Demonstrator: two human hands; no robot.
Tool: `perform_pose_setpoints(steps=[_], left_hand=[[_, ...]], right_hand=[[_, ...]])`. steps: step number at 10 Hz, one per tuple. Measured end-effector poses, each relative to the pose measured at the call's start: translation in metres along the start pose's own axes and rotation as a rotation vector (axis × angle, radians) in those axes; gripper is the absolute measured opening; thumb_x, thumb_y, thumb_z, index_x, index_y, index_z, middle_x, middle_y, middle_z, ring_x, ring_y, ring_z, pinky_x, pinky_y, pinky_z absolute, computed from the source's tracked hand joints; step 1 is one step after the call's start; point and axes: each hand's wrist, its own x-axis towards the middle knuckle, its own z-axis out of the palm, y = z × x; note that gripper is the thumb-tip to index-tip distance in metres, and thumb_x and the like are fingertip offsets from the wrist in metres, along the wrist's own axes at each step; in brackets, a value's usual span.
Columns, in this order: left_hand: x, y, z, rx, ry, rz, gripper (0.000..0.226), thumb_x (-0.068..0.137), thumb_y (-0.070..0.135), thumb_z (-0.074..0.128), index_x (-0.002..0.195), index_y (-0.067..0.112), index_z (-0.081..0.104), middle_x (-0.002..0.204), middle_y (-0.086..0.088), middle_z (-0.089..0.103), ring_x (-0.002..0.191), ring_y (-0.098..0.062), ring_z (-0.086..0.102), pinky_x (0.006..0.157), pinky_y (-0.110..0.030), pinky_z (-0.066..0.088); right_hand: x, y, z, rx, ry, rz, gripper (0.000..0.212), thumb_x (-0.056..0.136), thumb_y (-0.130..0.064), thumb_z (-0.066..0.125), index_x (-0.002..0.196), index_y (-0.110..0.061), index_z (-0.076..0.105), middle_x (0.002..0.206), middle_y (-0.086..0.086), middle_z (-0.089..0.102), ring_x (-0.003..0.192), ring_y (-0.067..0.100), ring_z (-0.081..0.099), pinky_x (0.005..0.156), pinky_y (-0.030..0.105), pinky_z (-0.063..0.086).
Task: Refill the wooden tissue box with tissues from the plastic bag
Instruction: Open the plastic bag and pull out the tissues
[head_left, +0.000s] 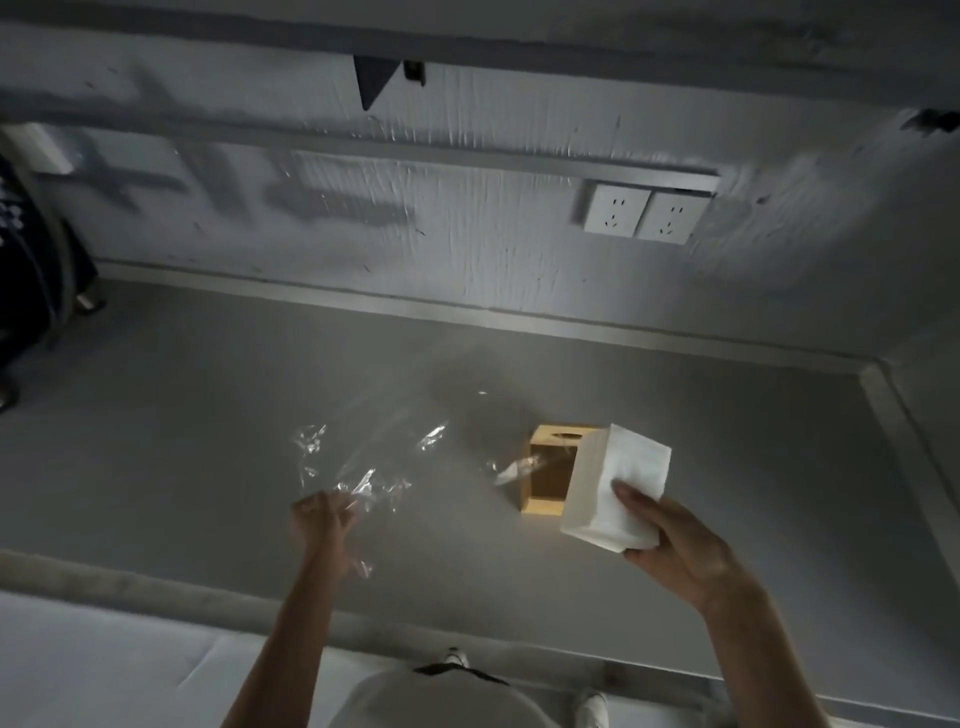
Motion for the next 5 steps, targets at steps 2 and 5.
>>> perform_pose_setpoints(steps=[2,5], left_hand=[[0.020,-0.045,0.001,0.015,-0.122,-0.323,0.026,0.094,-0.004,0.041,0.078,0.014,0.050,0.041,0.014,0.063,0.042,0.002,0.063,0.051,-0.014,0.054],[0.009,-0.056,0.016,-0.097,-0.252,-0.553,0.031,0.101,0.009,0.043,0.127,-0.006,0.049,0.112,-0.027,0.055,0.111,-0.034,0.056,0.109,-0.040,0.041]], right_hand=[[0.000,0.038,0.024,0.159,0.096,0.082,0.064,0.080,-0.015,0.077,0.138,-0.011,0.050,0.125,0.018,0.059,0.118,0.036,0.055,0.081,0.042,0.057],[-0.014,0.072,0.023,0.225,0.181,0.068,0.056,0.077,-0.014,0.080,0.129,-0.014,0.059,0.119,0.017,0.063,0.114,0.035,0.056,0.080,0.043,0.057]])
